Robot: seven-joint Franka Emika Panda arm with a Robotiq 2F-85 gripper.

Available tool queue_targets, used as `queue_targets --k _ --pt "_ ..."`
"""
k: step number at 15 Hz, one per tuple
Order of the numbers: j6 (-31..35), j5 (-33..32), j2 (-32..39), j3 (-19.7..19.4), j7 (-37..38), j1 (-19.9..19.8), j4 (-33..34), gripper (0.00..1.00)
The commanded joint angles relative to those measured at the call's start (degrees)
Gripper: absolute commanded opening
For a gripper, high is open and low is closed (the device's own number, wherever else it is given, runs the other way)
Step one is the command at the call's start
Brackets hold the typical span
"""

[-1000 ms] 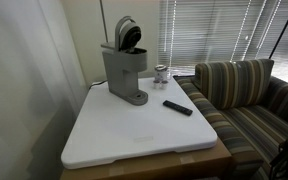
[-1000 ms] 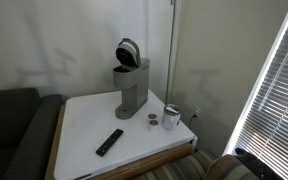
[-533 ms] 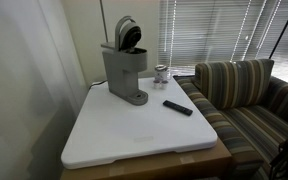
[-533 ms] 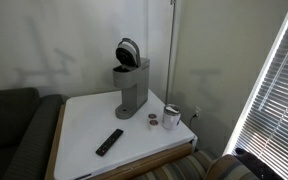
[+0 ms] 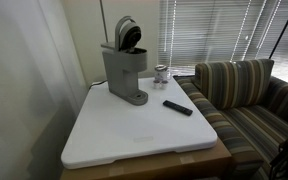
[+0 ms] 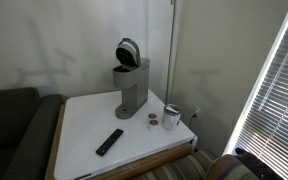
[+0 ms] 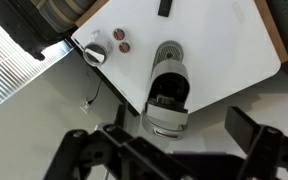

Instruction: Close the grey coffeemaker

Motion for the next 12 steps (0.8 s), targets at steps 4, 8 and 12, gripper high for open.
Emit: queue_targets --k 4,8,12 --pt "-3.2 -0.2 16.0 1.4 -1.0 0.9 21.5 1.00" --pt "-3.3 -0.2 23.6 1.0 1.7 1.5 30.9 1.00" --pt "-0.9 0.0 22.3 1.0 1.6 1.4 27.8 1.00"
